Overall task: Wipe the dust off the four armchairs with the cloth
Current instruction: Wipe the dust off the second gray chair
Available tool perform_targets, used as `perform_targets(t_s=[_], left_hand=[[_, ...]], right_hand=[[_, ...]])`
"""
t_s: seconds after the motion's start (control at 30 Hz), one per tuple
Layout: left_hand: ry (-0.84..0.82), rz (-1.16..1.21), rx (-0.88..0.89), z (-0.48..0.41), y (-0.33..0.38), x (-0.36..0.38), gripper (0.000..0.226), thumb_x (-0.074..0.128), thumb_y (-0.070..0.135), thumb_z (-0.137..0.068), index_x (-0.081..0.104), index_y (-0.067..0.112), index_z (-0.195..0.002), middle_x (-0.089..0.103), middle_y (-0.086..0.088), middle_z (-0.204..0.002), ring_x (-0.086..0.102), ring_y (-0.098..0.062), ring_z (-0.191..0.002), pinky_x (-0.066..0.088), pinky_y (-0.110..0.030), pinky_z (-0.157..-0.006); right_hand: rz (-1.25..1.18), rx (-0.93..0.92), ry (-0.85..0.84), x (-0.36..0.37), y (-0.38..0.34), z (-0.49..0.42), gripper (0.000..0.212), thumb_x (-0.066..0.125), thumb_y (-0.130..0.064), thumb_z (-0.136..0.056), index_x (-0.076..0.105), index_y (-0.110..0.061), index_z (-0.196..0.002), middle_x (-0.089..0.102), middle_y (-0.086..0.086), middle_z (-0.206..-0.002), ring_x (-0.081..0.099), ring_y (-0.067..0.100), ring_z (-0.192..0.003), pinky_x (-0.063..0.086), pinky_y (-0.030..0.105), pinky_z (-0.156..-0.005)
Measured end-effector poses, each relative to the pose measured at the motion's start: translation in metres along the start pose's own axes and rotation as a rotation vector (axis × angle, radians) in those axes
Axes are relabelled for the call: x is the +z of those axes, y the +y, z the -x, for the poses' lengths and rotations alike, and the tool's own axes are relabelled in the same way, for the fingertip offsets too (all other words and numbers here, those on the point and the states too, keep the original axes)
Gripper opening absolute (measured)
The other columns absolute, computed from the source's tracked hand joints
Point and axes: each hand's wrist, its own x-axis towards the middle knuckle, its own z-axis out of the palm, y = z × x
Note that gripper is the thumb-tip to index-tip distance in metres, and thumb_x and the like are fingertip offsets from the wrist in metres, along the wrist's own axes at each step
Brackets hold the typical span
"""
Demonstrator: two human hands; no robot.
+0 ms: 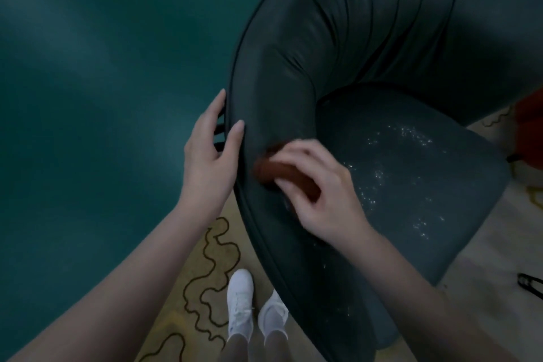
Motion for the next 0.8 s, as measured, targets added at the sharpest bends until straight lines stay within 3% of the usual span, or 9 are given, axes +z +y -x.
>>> perform_targets(t_s=[0.13, 0.3, 0.43, 0.5, 0.6, 0.7, 0.8], left_hand=[[-0.006, 0.027, -0.005, 0.012, 0.000, 0.003, 0.048, 0.047, 0.030, -0.104, 0.034, 0.029, -0.151, 0.041, 0.014, -0.149, 0.042, -0.005, -0.135, 0.036, -0.037, -0.115], [0.010, 0.052, -0.001, 0.013, 0.001, 0.008, 0.047, 0.043, 0.023, -0.106, 0.034, 0.027, -0.151, 0.039, 0.026, -0.133, 0.039, 0.016, -0.123, 0.029, -0.012, -0.108], [-0.017, 0.029, 0.030, 0.010, -0.007, 0.006, 0.047, 0.042, 0.022, -0.106, 0.032, 0.025, -0.152, 0.034, 0.037, -0.123, 0.031, 0.033, -0.111, 0.024, 0.001, -0.098], [-0.014, 0.027, 0.050, 0.010, -0.009, 0.006, 0.047, 0.042, 0.024, -0.106, 0.032, 0.023, -0.152, 0.037, 0.031, -0.126, 0.034, 0.028, -0.115, 0.026, -0.002, -0.101], [0.001, 0.036, 0.042, 0.011, -0.006, 0.007, 0.047, 0.043, 0.024, -0.106, 0.033, 0.023, -0.152, 0.041, 0.023, -0.129, 0.040, 0.013, -0.120, 0.029, -0.006, -0.104], [0.003, 0.041, 0.037, 0.012, -0.005, 0.007, 0.047, 0.044, 0.024, -0.105, 0.033, 0.024, -0.152, 0.037, 0.034, -0.125, 0.040, 0.017, -0.118, 0.029, -0.007, -0.105], [0.002, 0.035, 0.024, 0.013, -0.004, 0.007, 0.048, 0.044, 0.025, -0.105, 0.034, 0.025, -0.152, 0.041, 0.031, -0.127, 0.043, 0.002, -0.125, 0.033, -0.018, -0.110]], right_hand=[[-0.035, 0.028, -0.029, -0.010, -0.004, 0.019, 0.018, 0.068, -0.006, -0.086, 0.070, -0.006, -0.104, 0.062, 0.004, -0.106, 0.060, 0.009, -0.104, 0.043, 0.019, -0.093], [0.059, 0.043, 0.138, -0.003, -0.006, -0.035, 0.021, 0.065, -0.007, -0.087, 0.069, -0.005, -0.108, 0.061, 0.007, -0.108, 0.057, 0.009, -0.102, 0.041, 0.015, -0.092], [0.130, -0.006, 0.049, 0.011, -0.011, -0.026, 0.023, 0.066, -0.013, -0.089, 0.068, -0.008, -0.111, 0.058, 0.005, -0.112, 0.058, 0.014, -0.104, 0.049, 0.029, -0.089], [0.117, -0.044, -0.015, 0.007, -0.012, -0.002, 0.022, 0.065, -0.013, -0.089, 0.069, -0.006, -0.110, 0.059, 0.006, -0.112, 0.059, 0.016, -0.105, 0.050, 0.033, -0.089], [0.054, -0.039, -0.075, -0.002, -0.014, 0.027, 0.019, 0.067, -0.007, -0.088, 0.070, -0.003, -0.106, 0.060, 0.007, -0.109, 0.058, 0.013, -0.106, 0.045, 0.023, -0.094], [0.037, 0.005, -0.028, -0.006, -0.014, 0.018, 0.019, 0.068, -0.004, -0.086, 0.070, -0.003, -0.105, 0.061, 0.007, -0.107, 0.057, 0.008, -0.105, 0.040, 0.016, -0.095], [0.048, -0.014, 0.039, 0.001, -0.013, -0.003, 0.020, 0.068, -0.004, -0.087, 0.069, -0.003, -0.107, 0.061, 0.007, -0.108, 0.057, 0.010, -0.104, 0.040, 0.016, -0.094]])
